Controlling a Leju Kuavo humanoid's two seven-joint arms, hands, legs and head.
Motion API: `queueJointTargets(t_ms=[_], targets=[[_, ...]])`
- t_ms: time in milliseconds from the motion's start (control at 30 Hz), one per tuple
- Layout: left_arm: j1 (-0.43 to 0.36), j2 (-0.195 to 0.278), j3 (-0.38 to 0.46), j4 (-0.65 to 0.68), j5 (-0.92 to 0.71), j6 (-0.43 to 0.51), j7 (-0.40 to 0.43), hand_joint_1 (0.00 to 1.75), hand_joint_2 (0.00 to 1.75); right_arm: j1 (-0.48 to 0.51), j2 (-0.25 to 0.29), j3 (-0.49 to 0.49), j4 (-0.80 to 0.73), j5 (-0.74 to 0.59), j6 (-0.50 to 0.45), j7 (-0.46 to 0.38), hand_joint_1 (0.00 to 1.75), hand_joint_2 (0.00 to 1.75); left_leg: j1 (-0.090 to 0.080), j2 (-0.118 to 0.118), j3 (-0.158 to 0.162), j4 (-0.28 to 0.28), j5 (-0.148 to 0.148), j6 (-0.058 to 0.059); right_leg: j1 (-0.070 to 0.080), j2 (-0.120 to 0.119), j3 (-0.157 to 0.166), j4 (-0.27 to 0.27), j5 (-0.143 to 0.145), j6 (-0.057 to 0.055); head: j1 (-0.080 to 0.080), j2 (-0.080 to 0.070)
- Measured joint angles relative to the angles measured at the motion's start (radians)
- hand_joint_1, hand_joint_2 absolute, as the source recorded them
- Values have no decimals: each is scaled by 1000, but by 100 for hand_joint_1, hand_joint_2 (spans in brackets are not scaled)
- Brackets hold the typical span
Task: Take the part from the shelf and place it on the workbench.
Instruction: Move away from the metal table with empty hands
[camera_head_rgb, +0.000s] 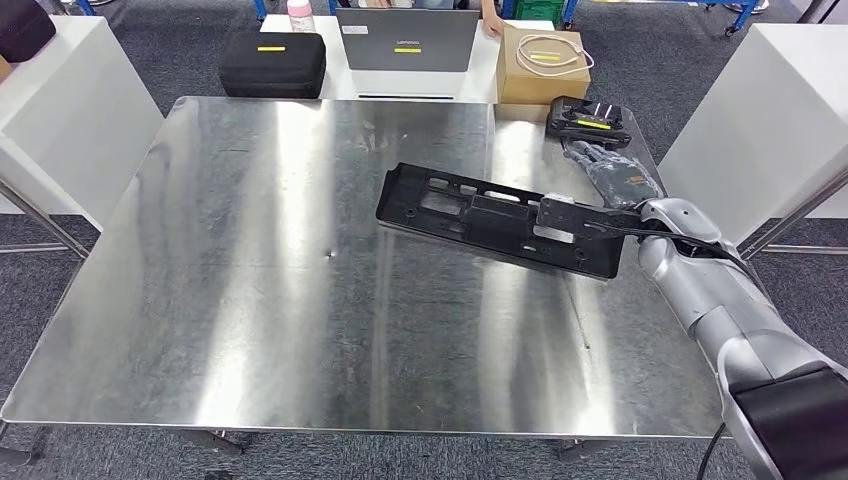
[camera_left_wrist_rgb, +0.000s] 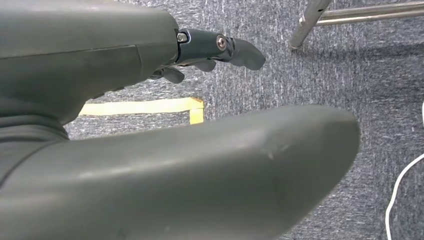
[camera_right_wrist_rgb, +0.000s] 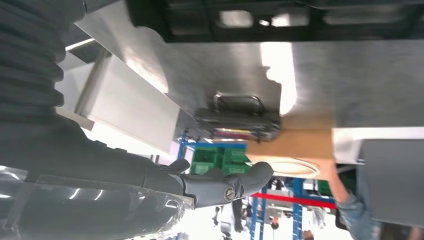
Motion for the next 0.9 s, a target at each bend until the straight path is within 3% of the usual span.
queueJointTargets(t_ms=[33, 100, 167, 233, 300, 333, 400, 467, 500, 533, 567, 633, 667, 800, 833, 900], targets=[[0, 0, 0, 0, 0, 0, 0, 0, 0, 0, -2, -3, 2, 0, 0, 0, 0, 175, 3, 0, -2, 1, 2, -4, -5, -1, 24, -47, 22, 12, 0, 0], [-1, 2, 0, -1, 0, 0, 0, 0, 0, -2, -6, -7, 4, 0, 0, 0, 0, 175, 7, 0, -9, 5, 7, -18, -13, -4, 103, -186, 78, 34, 1, 0], [-2, 4, 0, -3, 0, 0, -1, 0, 0, -4, -7, -10, 6, 0, 1, 0, 0, 175, 4, -1, -17, 14, 10, -33, -13, -1, 142, -259, 111, 35, 2, 0], [-1, 4, 0, -4, 0, 0, -2, 0, 0, -3, -8, -10, 8, 0, 1, 0, 0, 175, 2, -3, -25, 22, 17, -40, -11, 5, 132, -258, 119, 20, -3, 0], [1, 4, 1, -4, 0, 0, -3, 0, 0, -3, -7, -10, 10, 0, 1, 1, 0, 175, 10, -2, -38, 27, 18, -47, -14, 5, 121, -259, 126, 1, -9, 0], [2, 4, 1, -4, 0, 0, -3, 0, 0, -3, -7, -10, 10, 0, 1, 1, 0, 175, 14, 1, -49, 45, -2, -51, -13, 4, 116, -261, 133, -11, -11, 0], [4, 3, 1, -4, -1, -1, -3, 0, 0, -4, -7, -11, 12, 0, 1, 1, 0, 175, 19, 7, -89, 153, -85, -58, -9, 3, 107, -268, 148, -34, -16, 0], [3, 3, 1, -4, -3, -2, -4, 0, 0, -3, -8, -11, 14, 0, 1, 1, 0, 175, 19, 8, -130, 296, -163, -62, -4, 1, 98, -271, 157, -45, -19, 0], [3, 3, 1, -4, -4, -2, -4, 0, 0, -2, -8, -11, 15, 0, 1, 1, 0, 175, 19, 8, -135, 336, -178, -62, -2, 1, 95, -271, 159, -46, -20, 0], [3, 3, 1, -4, -4, -2, -4, 0, 0, -1, -8, -11, 16, 0, 0, 1, 0, 175, 20, 8, -119, 329, -171, -61, -2, 1, 93, -271, 160, -46, -19, 0], [3, 3, 1, -4, -5, -2, -4, 0, 0, 0, -8, -11, 17, 0, 0, 1, 0, 175, 20, 8, -83, 283, -148, -59, -2, 1, 92, -270, 161, -45, -20, 0], [2, 3, 1, -5, -6, -2, -4, 0, 0, -1, -9, -12, 17, 0, 0, 1, 0, 175, 21, 8, 4, 146, -100, -55, 1, 1, 90, -267, 161, -42, -20, 0], [1, 3, 1, -5, -7, -2, -4, 0, 0, -2, -9, -12, 18, 0, 0, 1, 0, 175, 19, 7, 31, 98, -89, -53, 4, 1, 87, -265, 163, -40, -20, 0], [-1, 2, 1, -5, -7, -2, -5, 0, 0, -2, -10, -13, 19, 0, -1, 1, 0, 175, 8, 5, 41, 56, -83, -42, 10, -1, 74, -264, 171, -18, -19, 0], [-3, 1, 1, -5, -7, -2, -5, 0, 0, -3, -12, -13, 19, 0, -1, 1, 0, 175, 8, 6, 40, 48, -77, -34, 11, -1, 65, -253, 160, -16, -19, 0], [-5, 1, 1, -5, -7, -2, -5, 0, 0, -4, -16, -14, 20, 0, -1, 1, 0, 175, 7, 7, 30, 38, -61, -15, 10, -3, 27, -168, 101, -24, -15, 0]])
